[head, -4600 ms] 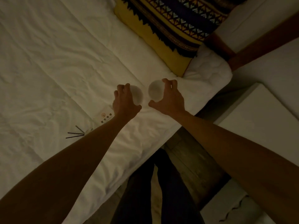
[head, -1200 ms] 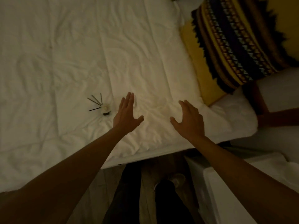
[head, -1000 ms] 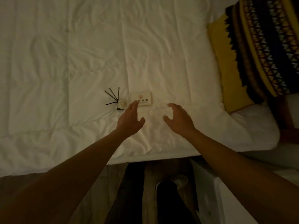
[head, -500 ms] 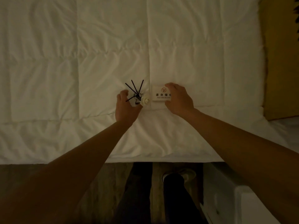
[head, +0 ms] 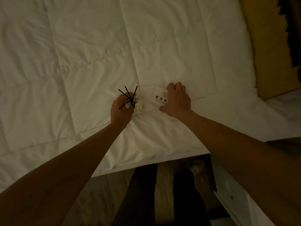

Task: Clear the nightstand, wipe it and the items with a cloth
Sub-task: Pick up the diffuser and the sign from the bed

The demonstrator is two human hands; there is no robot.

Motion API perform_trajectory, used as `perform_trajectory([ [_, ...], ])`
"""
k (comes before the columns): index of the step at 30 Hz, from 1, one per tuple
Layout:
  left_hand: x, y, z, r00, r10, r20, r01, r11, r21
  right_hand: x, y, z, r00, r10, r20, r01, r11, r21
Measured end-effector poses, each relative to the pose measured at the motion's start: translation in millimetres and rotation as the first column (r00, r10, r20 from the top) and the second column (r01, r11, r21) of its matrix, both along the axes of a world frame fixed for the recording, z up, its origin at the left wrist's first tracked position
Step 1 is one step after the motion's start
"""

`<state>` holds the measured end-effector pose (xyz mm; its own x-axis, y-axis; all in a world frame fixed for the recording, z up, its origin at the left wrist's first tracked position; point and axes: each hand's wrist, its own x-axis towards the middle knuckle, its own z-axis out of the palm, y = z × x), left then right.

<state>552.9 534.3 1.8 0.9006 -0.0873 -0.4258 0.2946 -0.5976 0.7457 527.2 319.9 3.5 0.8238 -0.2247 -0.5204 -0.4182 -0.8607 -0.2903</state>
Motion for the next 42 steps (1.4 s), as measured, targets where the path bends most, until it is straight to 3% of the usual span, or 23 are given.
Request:
perform_trajectory([
  [3, -2, -10, 11, 0.995, -0.098, -0.028, 0.099, 0.995, 0.019, -33, -23, 13, 0.982, -0.178, -0.058, 0.184, 0.973, 0.142],
  [9, -27, -64, 32, 0.926, -0.376, -0.024, 0.376, 0.919, 0.118, -141, -72, 39, 0.908, -0.403, -0.115, 0.419, 0.867, 0.268],
  [19, -152, -209, 63, 0.688, -0.72, 0.092, 0.705, 0.692, 0.154, -362, -149, 66, 0.536, -0.844, -0.028, 0.795, 0.493, 0.355],
  [22, -212, -251, 67, 0.624, -0.78, 0.049, 0.768, 0.623, 0.147, -430, -168, 76, 0.434, -0.901, -0.016, 0.84, 0.398, 0.367],
  [26, -297, -294, 68, 0.622, -0.782, -0.036, 0.783, 0.622, 0.002, -517, -191, 88, 0.381, -0.924, -0.009, 0.842, 0.343, 0.416],
  [30, -373, -336, 71, 0.498, -0.867, -0.017, 0.856, 0.494, -0.152, -600, -208, 90, 0.281, -0.959, 0.03, 0.866, 0.267, 0.424],
  [36, -456, -400, 60, 0.37, -0.929, 0.016, 0.926, 0.367, -0.093, -695, -231, 78, 0.101, -0.991, 0.087, 0.936, 0.124, 0.33],
  [39, -483, -428, 54, 0.261, -0.963, 0.065, 0.965, 0.258, -0.056, -726, -239, 71, 0.011, -0.994, 0.104, 0.962, 0.039, 0.271],
  [42, -505, -460, 53, 0.254, -0.967, 0.0, 0.953, 0.25, -0.173, -748, -249, 65, -0.003, -0.994, 0.106, 0.978, 0.019, 0.21],
])
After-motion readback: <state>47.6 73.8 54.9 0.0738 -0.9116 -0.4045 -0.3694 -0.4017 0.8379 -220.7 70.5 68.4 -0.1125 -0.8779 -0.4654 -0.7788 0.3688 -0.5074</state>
